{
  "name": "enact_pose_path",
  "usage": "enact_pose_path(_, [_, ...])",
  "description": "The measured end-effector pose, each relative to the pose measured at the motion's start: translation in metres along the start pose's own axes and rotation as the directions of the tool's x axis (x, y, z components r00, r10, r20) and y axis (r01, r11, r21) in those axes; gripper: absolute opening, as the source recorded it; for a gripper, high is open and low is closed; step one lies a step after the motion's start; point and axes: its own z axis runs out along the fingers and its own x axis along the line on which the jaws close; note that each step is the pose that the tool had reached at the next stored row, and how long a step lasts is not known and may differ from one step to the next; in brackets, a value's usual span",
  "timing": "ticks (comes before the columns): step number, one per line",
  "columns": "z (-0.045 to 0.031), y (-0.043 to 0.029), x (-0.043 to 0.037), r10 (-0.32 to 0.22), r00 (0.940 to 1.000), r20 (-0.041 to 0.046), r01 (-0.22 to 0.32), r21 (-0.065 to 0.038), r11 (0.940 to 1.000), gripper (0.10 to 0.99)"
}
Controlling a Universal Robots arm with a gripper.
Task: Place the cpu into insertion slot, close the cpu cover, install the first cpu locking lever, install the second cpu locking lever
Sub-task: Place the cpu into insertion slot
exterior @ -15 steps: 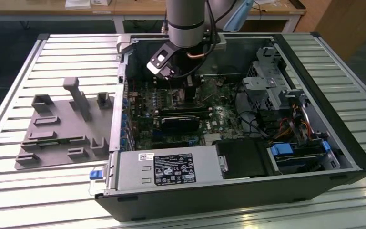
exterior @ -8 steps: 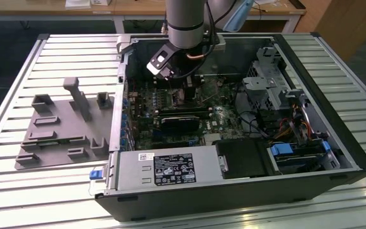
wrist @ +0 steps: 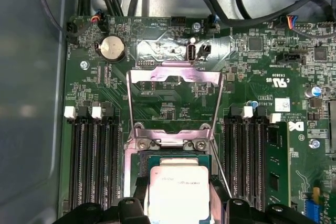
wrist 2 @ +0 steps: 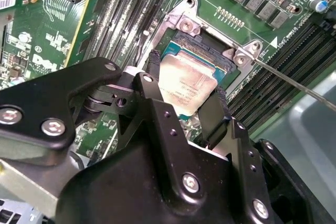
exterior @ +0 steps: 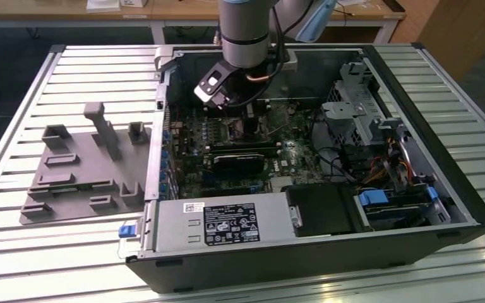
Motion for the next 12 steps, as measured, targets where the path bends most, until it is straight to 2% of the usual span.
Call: enact_pose_path(12, [0.0075,-0.0022,0.0029,0.0,1.0,0.0002,0.0,0.0,1.0,0.537])
